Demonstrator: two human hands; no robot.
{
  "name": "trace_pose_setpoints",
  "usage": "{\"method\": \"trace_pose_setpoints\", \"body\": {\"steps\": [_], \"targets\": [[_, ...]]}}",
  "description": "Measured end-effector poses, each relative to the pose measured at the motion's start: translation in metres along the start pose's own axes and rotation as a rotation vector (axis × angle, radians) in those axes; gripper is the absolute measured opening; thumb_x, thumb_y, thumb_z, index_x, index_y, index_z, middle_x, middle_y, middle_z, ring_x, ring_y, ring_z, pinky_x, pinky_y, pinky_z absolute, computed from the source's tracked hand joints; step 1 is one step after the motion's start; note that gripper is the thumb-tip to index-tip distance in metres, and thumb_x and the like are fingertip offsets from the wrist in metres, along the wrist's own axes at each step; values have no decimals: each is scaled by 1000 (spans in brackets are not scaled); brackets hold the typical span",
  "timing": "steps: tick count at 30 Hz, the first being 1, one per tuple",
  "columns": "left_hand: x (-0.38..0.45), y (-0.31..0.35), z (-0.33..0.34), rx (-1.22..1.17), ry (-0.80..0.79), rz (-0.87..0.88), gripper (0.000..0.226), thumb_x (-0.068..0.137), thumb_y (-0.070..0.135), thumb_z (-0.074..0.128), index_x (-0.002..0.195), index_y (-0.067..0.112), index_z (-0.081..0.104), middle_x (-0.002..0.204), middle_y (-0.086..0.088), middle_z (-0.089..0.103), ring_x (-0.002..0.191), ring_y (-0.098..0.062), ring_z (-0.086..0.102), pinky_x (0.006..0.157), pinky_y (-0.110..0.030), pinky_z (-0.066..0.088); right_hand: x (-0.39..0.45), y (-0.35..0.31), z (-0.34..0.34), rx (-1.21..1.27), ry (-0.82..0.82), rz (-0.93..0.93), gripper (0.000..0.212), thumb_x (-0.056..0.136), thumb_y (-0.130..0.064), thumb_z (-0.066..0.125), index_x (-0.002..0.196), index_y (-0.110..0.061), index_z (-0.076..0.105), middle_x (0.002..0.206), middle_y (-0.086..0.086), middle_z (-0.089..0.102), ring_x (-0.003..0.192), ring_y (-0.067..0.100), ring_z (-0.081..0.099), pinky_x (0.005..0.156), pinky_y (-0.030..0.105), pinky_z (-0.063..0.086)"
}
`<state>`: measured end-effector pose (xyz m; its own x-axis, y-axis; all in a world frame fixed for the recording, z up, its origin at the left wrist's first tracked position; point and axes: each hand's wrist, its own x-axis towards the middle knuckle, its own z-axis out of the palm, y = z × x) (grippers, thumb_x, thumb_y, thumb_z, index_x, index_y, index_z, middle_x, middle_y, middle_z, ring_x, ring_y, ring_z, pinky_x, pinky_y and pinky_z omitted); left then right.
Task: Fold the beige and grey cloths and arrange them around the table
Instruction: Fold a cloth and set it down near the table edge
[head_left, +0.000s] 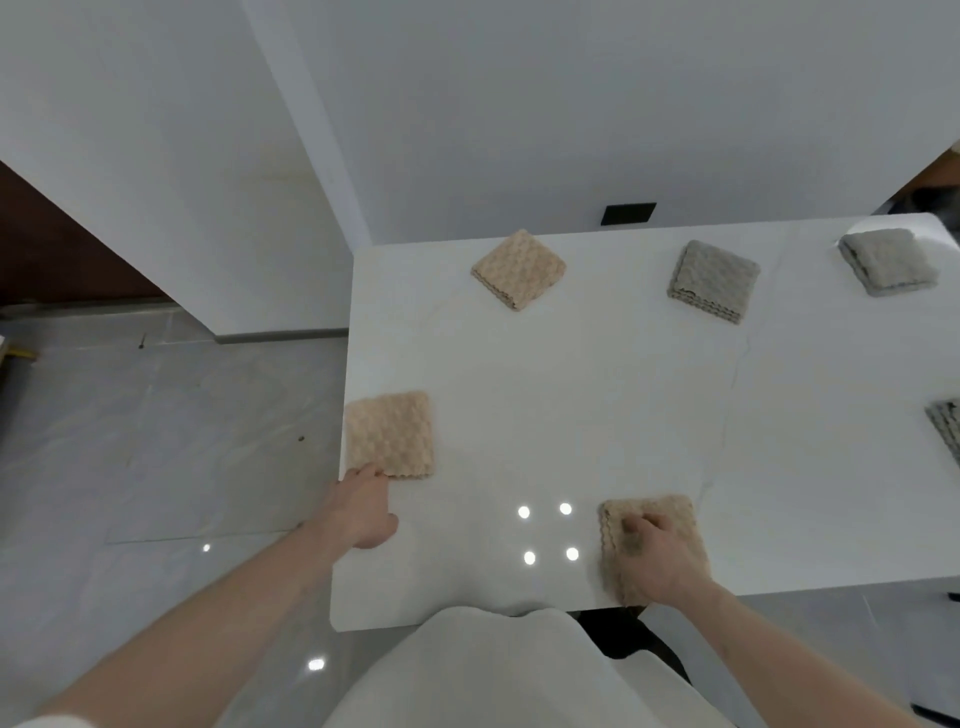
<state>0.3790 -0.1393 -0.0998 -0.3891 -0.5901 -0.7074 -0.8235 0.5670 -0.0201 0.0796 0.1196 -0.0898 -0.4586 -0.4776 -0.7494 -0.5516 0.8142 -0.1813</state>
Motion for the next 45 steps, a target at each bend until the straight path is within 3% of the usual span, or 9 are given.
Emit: {"method": "trace_pose_setpoints", "body": {"steps": [4,7,10,15,24,34,38,42,45], "targets": [[-1,0,-19,75,-79,-1,33,90,28,50,120,15,57,128,-3,53,106,-23,53,80,-33,44,4,-2,-1,-15,5,13,48,91,-31,43,138,-22,52,145,3,50,112,20,60,85,27,44],[1,3,-35,98,-79,1,30,90,25,48,113,12,64,118,-5,53,104,-26,55,77,-35,44,8,-3,-6,-38,49,49,46,89,-34,38,128,-23,59,136,4,55,109,19,57,91,31,48],[13,10,-53,-34,31,37,35,89,29,49,117,17,67,127,-4,54,112,-28,58,86,-39,49,11,-14,-22,-34,109,17,50,89,-39,46,136,-23,53,141,6,43,119,24,53,102,34,45],[46,38,-94,-279,129,115,54,92,35,57,144,21,48,153,2,32,136,-24,41,111,-36,39,35,-50,-60,54,135,-113,60,85,-29,59,143,-22,45,148,4,28,122,27,53,96,37,51],[103,100,-144,-387,176,149,65,91,37,59,151,25,37,162,1,17,145,-27,27,115,-39,35,119,-113,-144,18,206,-297,71,88,-28,59,153,-25,31,161,2,12,135,30,41,98,38,48],[171,105,-165,-466,141,88,68,95,36,55,157,29,27,165,2,9,148,-26,22,117,-39,32,250,-169,-214,59,194,-366,77,89,-30,62,156,-32,24,166,6,4,145,34,29,109,44,41],[198,108,-168,-519,141,86,67,94,33,55,156,31,29,166,4,9,149,-26,21,116,-37,31,292,-187,-228,184,138,-412,76,85,-27,66,153,-35,34,164,6,11,149,28,26,117,41,32],[222,113,-173,-646,138,71,64,93,31,56,152,38,35,166,8,10,151,-22,21,119,-36,28,319,-197,-231,373,89,-394,77,72,-34,69,146,-28,48,152,0,35,144,21,35,119,40,32],[236,118,-181,-756,125,54,64,91,32,58,151,40,37,167,6,12,151,-21,23,120,-40,30,322,-196,-223,323,90,-392,69,79,-16,69,145,-24,51,147,3,41,137,22,41,118,33,32]]}}
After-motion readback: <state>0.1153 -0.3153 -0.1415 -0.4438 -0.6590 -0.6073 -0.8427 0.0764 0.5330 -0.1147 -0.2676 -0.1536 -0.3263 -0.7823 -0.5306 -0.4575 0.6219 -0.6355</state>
